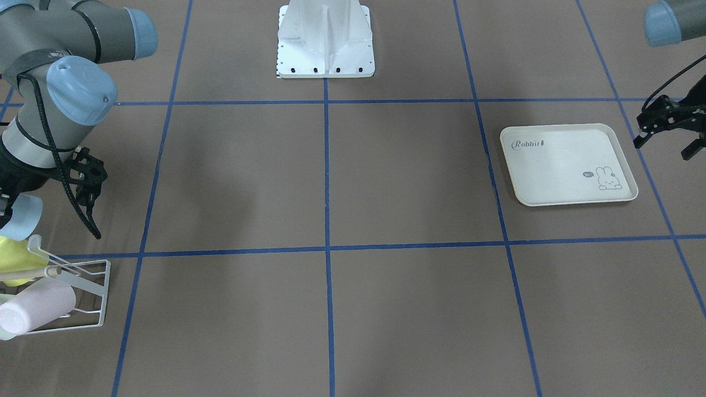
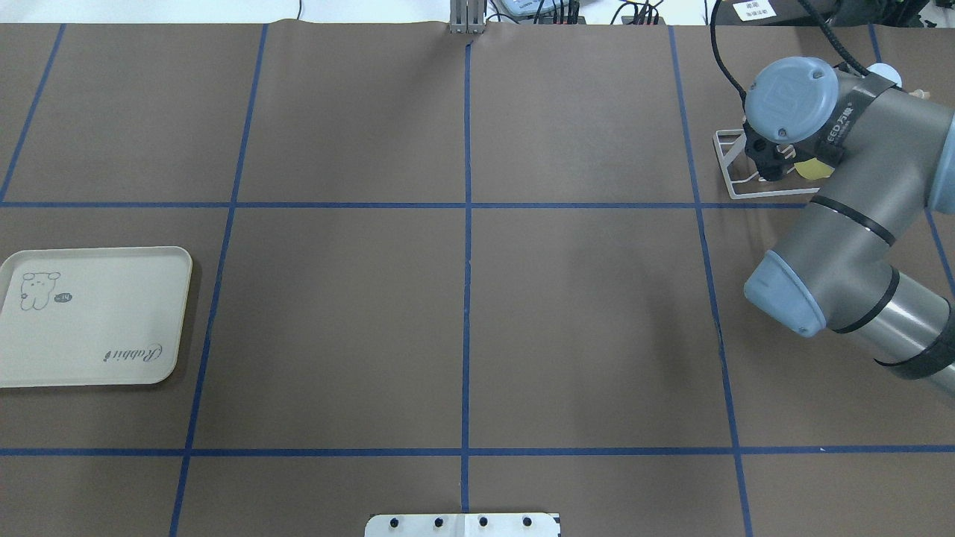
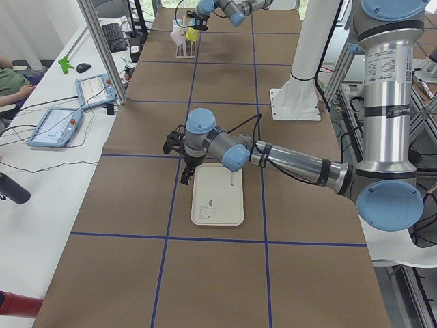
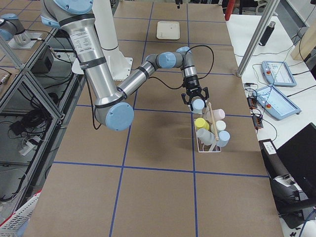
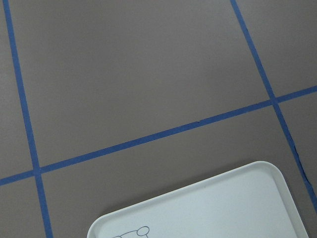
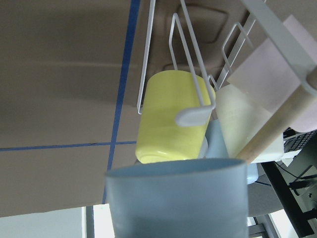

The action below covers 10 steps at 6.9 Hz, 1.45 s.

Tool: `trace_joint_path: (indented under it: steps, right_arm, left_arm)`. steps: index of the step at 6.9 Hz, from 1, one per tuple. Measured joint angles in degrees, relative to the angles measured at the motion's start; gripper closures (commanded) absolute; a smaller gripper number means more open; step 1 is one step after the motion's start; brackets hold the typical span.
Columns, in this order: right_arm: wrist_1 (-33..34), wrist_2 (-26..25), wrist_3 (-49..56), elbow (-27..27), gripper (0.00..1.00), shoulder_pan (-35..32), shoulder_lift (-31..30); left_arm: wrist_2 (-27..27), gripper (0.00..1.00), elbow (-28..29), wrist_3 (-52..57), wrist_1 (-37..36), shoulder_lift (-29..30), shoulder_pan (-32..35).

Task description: Transfer IKEA cup to right arm and place on rack

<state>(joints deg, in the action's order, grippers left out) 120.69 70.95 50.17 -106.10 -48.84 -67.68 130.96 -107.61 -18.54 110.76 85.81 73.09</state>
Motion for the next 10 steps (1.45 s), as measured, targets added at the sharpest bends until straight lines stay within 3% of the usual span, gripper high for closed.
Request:
trace_joint_path:
  steps: [3,7,8,10]
  right_arm:
    - [-2.56,-1.38,1.75,2.06,0.20,0.06,0.08]
    - [-6.60,-1.26,3.66,3.08,0.02,-0.66,0.75]
    - [-6.66,0.27,3.90,1.90,0.02,-1.39,1.10]
    - [-6.75,11.22,3.72,-1.74,0.01,-5.33,1.20]
  left_arm:
    - [0.00,0.00,0.03,0.00,0.07,0.05,-0.09]
    - [-0.02,0.00,0.10,-0.08,0.07,0.12,-0.22]
    - [-0.06,0.00,0.12,-0.07,0.07,0.13,-0.23]
    - [-0.08,0.00,0.04,0.21,-0.05,0.21,-0.14]
